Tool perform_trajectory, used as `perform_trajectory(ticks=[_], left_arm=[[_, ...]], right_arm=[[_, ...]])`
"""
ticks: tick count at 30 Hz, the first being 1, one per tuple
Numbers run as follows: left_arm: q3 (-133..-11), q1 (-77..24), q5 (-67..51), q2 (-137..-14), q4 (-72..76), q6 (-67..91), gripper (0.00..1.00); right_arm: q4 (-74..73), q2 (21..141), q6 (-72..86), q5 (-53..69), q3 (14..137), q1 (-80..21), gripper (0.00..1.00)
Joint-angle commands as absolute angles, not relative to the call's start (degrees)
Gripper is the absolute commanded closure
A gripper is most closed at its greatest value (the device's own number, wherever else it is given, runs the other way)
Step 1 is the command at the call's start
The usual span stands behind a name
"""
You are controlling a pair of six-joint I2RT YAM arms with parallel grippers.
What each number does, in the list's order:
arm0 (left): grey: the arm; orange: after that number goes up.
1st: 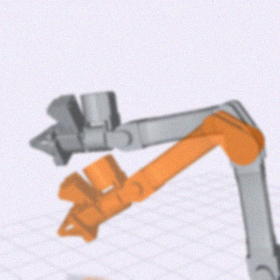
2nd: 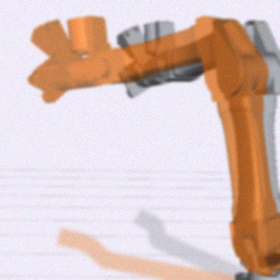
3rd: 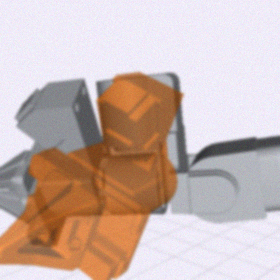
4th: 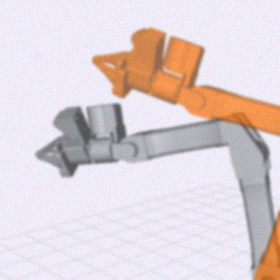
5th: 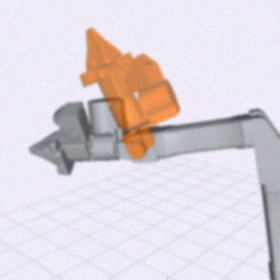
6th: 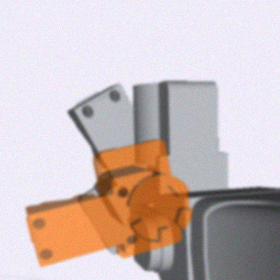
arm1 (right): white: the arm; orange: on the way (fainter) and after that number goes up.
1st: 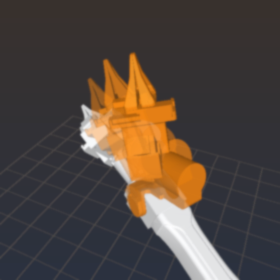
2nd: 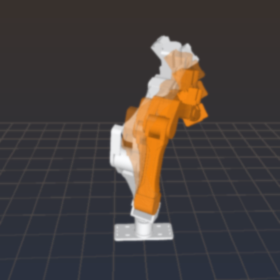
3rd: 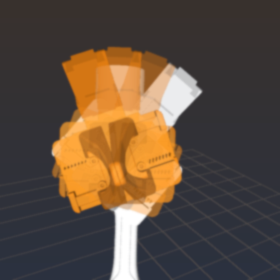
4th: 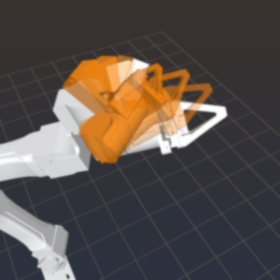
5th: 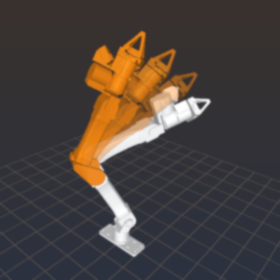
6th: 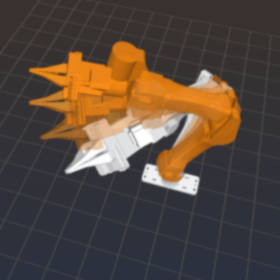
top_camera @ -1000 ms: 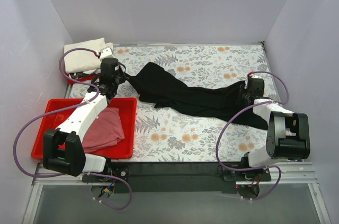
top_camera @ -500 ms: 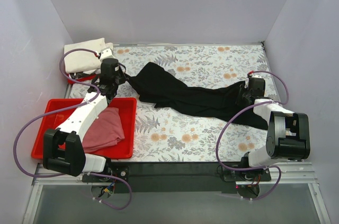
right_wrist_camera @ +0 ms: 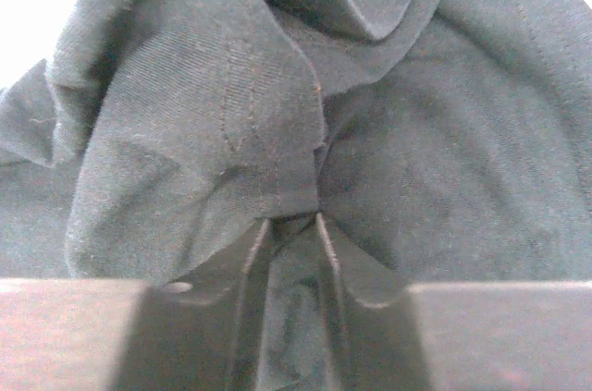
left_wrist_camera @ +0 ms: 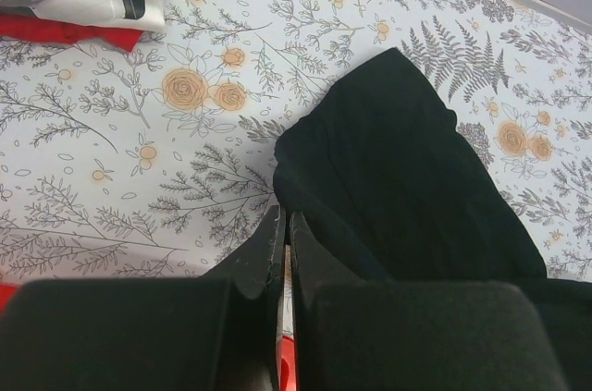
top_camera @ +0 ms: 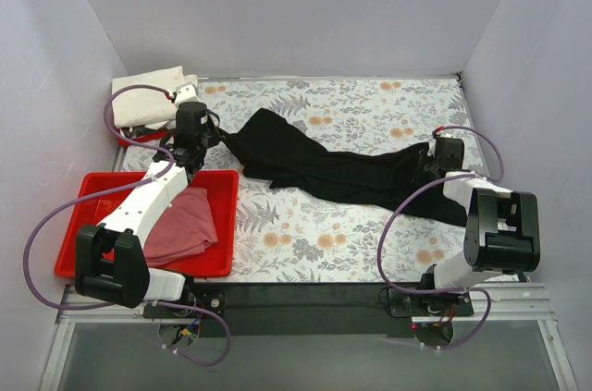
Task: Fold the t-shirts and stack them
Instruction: Flatten the tshirt out
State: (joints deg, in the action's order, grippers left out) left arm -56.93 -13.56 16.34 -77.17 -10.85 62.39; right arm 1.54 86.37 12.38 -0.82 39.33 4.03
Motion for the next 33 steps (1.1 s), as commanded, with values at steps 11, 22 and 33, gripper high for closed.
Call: perform_trajectory(ticks=[11,22,33], left_arm=[[-56.78,-13.18,16.0,-75.32,-10.02,61.96,1.0],[-60.46,-13.1,12.48,-71.11,-10.46,64.15,1.0],[-68.19,-13.18,7.83,-64.17,-12.56,66.0,1.0]], right_arm=[[-1.91,78.67,12.83,-1.3,42.1,5.01,0.99],[-9.05,58.65,9.24,-3.79,49.55,5.01,0.99],[-14.85,51.68,4.93,-2.9,66.86,5.01,0.99]])
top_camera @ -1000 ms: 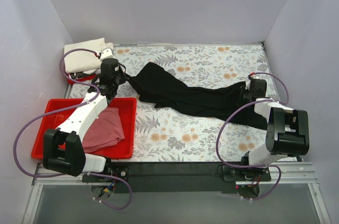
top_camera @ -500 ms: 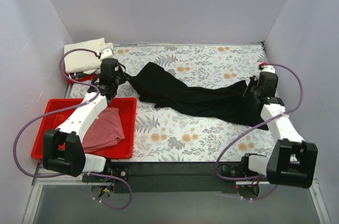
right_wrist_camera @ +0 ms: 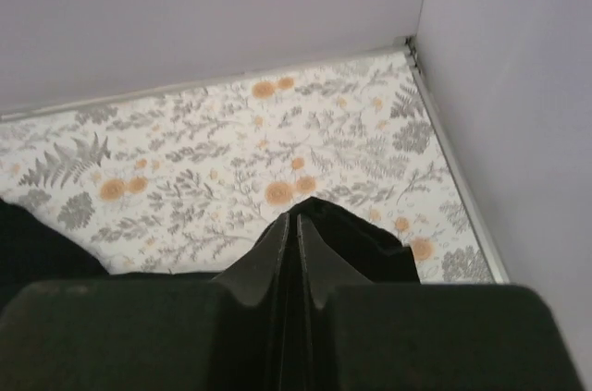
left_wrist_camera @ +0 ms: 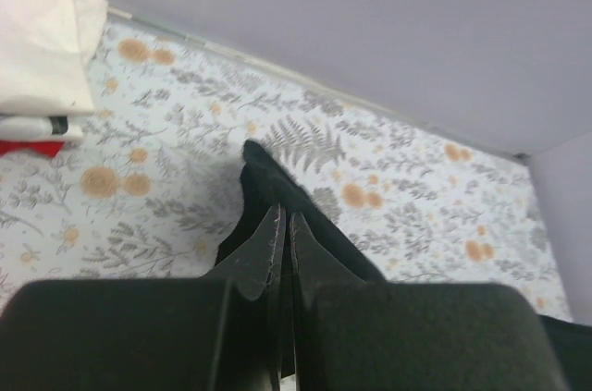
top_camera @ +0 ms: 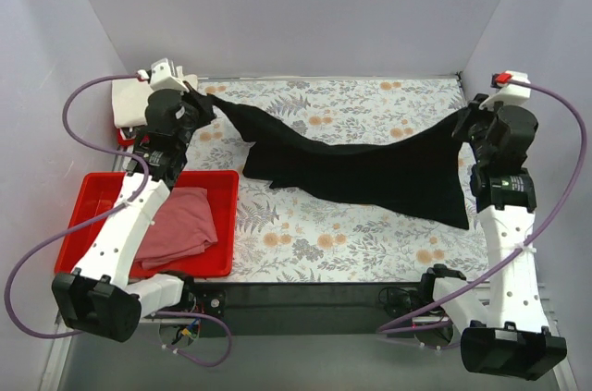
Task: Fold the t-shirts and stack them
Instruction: Flatten the tshirt out
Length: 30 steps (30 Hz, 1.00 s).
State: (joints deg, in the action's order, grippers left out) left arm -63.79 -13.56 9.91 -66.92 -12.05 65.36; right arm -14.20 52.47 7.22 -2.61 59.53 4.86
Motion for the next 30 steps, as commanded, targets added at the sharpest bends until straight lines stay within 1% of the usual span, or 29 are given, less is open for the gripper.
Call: perform_trajectory(ticks=[1,7,9,10,13,20,22,23,25,26,27,28,29,30], left_arm=[[-69.51,-13.1,7.21,-63.81,-12.83,66.18,1.0],[-81.28,-13.09,0.1,-60.82,-15.11,66.53,1.0],[-87.43,-13.1,-3.33,-60.82,-17.3,66.44,1.0],[-89.63,-13.01,-4.21,-60.91,-17.84,66.45,1.0],[-96.84,-13.09,-8.16,-60.56,-19.68,66.71,1.0],[-111.69,-13.1,-15.55,-59.5,-21.18,68.11,1.0],[-116.25,-13.1,-18.1,-59.94,-22.14,68.73,1.0],[-116.89,-13.1,-19.32,-60.03,-22.41,68.99,1.0],[-116.11,-13.1,-22.14,-58.72,-22.32,69.78,1.0],[-112.36,-13.1,-22.84,-57.93,-21.98,70.05,1.0],[-109.71,-13.1,-23.29,-56.01,-20.41,70.74,1.0],[-106.82,-13.18,-23.03,-54.94,-19.17,71.19,1.0],[-99.83,-13.1,-23.03,-54.15,-18.12,71.63,1.0],[-97.15,-13.18,-22.85,-53.36,-17.06,71.8,1.0]], right_arm=[[-16.25,51.77,4.4,-2.99,68.89,5.01,0.99],[-20.38,51.85,3.34,-1.5,85.32,5.01,0.99],[-21.7,52.38,3.25,-0.44,89.8,5.01,0.99],[-23.36,52.82,3.16,1.82,95.13,5.01,0.99],[-26.18,53.79,3.25,3.6,103.93,5.01,0.99],[-28.74,54.84,4.04,8.25,119.5,5.01,0.99],[-29.53,55.11,4.74,9.4,122.16,5.01,0.99],[-29.62,54.93,5.09,11.06,122.52,5.01,0.99],[-29.27,52.57,6.58,13.78,118.5,5.01,0.99],[-28.83,51.43,7.29,16.5,114.74,5.01,0.99],[-26.13,48.46,9.04,18.0,106.17,5.01,0.99],[-24.19,46.77,10.01,19.24,100.08,5.01,0.99],[-22.17,45.02,11.15,21.08,94.89,5.01,0.99],[-19.1,42.39,12.12,21.7,85.0,5.01,0.99]])
